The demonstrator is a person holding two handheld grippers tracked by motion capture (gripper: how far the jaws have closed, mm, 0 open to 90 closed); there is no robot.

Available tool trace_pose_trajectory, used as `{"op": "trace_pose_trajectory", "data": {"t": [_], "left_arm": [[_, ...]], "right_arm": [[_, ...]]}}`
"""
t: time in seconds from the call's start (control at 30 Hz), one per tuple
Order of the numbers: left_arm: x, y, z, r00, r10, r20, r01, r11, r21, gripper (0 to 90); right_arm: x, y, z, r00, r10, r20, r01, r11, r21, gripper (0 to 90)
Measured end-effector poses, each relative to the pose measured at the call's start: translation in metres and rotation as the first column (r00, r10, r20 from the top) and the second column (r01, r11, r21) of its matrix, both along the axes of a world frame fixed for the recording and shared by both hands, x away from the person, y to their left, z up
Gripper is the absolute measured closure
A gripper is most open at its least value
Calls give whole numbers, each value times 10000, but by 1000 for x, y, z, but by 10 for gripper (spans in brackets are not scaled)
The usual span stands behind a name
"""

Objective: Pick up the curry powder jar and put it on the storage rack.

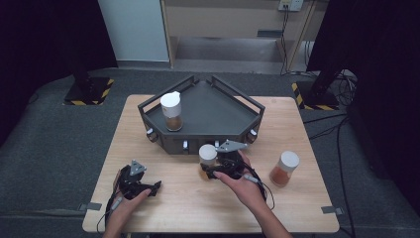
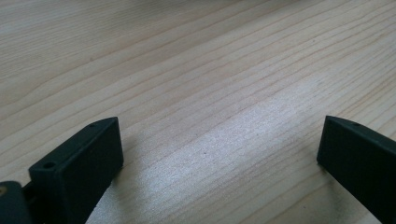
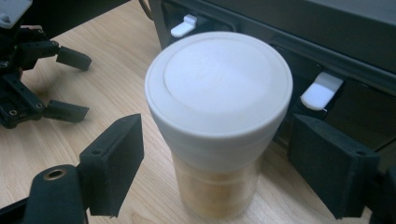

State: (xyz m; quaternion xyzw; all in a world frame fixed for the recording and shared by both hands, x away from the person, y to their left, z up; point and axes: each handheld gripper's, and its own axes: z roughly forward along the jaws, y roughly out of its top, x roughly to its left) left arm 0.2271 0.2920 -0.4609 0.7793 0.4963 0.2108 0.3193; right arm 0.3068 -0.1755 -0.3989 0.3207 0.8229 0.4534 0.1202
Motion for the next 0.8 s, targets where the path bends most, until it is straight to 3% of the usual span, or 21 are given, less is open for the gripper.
{"op": "trace_pose_trajectory", "data": {"t": [0.8], "left_arm": [[0, 0, 0, 10000, 7, -1, -7, 10000, 0, 0]], "right_arm": [[2, 10, -5, 9990, -27, 443, 23, 10000, 84, 330]]}}
